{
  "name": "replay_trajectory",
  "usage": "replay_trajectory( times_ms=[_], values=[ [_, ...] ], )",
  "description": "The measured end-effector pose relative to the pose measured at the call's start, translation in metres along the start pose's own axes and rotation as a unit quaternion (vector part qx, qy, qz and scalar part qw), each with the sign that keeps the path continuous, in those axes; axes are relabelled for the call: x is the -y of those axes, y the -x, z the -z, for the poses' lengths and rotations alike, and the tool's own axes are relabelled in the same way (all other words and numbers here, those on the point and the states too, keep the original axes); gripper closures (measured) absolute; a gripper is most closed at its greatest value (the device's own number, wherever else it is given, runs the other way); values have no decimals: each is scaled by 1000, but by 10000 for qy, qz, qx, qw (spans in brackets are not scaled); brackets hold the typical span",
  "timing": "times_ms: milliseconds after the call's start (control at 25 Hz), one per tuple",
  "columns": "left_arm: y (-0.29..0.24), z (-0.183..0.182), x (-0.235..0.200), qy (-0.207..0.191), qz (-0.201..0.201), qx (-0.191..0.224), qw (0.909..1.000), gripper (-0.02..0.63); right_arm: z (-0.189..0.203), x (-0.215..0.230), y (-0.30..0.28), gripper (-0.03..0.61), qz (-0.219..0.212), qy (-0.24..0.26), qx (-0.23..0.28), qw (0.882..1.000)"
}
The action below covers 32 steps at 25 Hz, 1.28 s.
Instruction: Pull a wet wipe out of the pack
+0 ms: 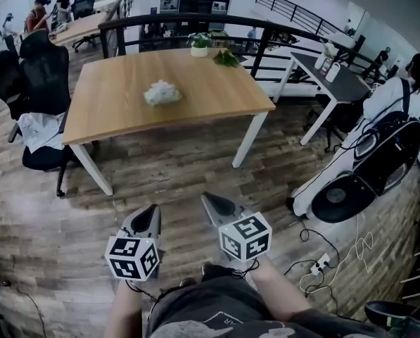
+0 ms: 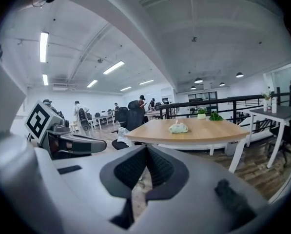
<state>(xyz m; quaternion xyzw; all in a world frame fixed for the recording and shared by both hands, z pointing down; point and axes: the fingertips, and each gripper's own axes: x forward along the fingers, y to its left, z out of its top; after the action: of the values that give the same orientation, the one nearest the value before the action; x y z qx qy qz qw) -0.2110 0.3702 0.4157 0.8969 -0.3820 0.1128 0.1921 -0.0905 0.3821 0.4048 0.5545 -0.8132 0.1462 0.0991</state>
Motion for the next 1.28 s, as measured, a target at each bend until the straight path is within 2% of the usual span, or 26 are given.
replay_trajectory(
  times_ms=[120, 280, 560, 760, 1000, 1280],
  values=[
    [6, 5, -8, 26, 90, -27, 10000, 598, 4, -6, 0, 554, -2, -152, 36, 9999],
    [10, 10, -22, 82, 46, -58, 9999, 598, 12, -6, -3, 554, 143, -49, -48, 9999],
    [-7, 8, -38, 128, -52, -42, 9999, 598, 12, 10, -24, 554, 173, -135, 0, 9998],
    [-36, 0, -54, 155, -242, -121, 9995, 598, 8, 37, -49, 554, 167, -235, 10, 9996],
    [-80, -22, -67, 103, -220, -64, 9997, 598, -2, 82, -86, 552, 204, -360, -39, 9991],
    [-133, -38, -98, 255, -433, -158, 9986, 598, -22, 125, -144, 552, 72, -357, -73, 9993]
  ],
)
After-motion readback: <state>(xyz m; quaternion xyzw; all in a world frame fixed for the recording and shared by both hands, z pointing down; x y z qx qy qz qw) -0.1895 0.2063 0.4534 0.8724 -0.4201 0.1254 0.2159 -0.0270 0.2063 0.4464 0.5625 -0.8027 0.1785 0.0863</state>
